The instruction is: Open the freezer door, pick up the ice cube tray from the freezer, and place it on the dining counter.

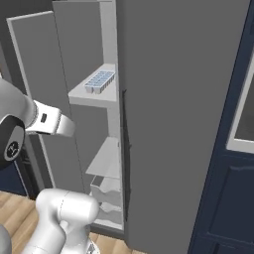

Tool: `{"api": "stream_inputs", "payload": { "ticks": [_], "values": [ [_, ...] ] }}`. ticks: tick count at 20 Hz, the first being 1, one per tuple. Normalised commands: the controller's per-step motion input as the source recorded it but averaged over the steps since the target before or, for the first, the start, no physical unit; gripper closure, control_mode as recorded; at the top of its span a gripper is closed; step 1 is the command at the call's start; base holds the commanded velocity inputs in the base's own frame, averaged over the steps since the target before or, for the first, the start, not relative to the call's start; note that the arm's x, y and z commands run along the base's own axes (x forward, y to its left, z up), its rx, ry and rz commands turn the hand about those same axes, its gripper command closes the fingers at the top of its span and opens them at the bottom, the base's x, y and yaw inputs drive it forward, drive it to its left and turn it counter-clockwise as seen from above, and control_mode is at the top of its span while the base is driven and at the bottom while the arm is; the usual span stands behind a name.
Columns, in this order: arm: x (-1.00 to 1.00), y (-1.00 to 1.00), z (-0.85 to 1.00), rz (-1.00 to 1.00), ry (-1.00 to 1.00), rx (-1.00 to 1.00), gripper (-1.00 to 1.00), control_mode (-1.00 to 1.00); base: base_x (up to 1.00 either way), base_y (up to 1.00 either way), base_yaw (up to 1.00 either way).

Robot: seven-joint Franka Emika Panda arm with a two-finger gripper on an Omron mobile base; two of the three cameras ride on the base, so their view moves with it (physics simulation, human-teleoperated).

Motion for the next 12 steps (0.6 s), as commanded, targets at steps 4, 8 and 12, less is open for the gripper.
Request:
{"api": "stream_inputs", "payload": {
  "ticks": [4, 8, 12],
  "values": [
    [0.00, 0.00, 0.00, 0.00, 0.00, 0.00, -1.00, 1.00, 0.20, 0.00, 0.05],
    [0.00, 0.00, 0.00, 0.00, 0.00, 0.00, -1.00, 1.00, 0.00, 0.00, 0.08],
    [0.00, 0.00, 0.00, 0.00, 0.00, 0.00, -1.00, 1.00, 0.00, 0.00, 0.16]
  ]
}}
